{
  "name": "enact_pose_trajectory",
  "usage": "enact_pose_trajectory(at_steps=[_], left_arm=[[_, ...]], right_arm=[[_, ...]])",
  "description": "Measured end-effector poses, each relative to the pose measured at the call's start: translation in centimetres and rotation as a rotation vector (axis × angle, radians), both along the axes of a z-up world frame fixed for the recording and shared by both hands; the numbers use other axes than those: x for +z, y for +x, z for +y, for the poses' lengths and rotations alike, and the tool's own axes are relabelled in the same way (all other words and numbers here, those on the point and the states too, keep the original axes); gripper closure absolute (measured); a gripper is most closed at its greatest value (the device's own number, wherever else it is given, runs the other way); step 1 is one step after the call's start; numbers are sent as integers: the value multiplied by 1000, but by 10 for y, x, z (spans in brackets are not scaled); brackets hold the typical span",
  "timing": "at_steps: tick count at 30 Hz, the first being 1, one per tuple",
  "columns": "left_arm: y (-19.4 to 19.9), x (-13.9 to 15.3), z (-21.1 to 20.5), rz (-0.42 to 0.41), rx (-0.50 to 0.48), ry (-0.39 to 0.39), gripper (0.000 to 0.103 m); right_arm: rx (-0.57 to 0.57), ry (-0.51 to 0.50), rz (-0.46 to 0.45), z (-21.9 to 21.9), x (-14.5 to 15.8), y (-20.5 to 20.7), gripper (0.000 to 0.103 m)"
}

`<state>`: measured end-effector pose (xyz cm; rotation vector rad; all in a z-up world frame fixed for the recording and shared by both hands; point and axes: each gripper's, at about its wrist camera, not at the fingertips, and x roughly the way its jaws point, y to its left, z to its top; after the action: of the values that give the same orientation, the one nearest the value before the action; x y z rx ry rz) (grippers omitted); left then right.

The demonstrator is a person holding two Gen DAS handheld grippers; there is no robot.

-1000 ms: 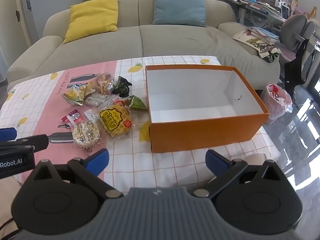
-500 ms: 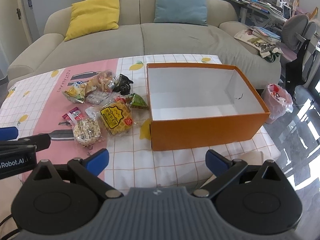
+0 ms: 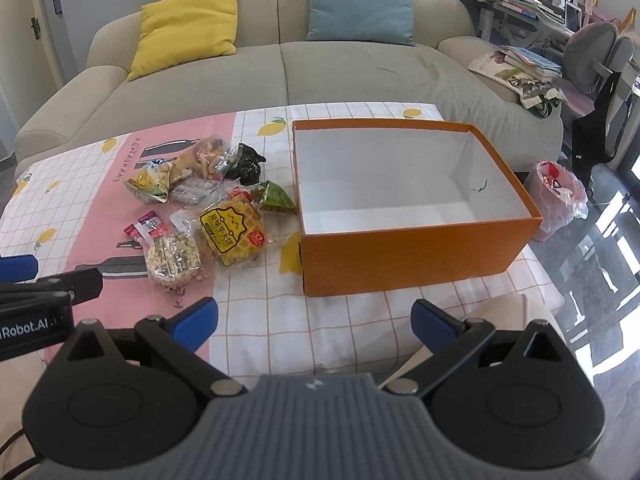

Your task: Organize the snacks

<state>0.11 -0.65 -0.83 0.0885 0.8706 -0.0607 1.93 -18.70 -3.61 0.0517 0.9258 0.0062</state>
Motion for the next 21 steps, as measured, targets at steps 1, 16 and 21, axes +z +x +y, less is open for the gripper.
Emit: enact_pose_trajectory(at_steps=[1,16,21], left_arm=[[0,-1,0,0,0,0,18],[0,-2,0,4,1,-5,18],[0,-3,2,6,3,-8,18]], right_arm=[[-1,1,0,0,0,0,3],[-3,-1,-1,-1,1,0,3],[-4,-1,1,-1,0,1,3]])
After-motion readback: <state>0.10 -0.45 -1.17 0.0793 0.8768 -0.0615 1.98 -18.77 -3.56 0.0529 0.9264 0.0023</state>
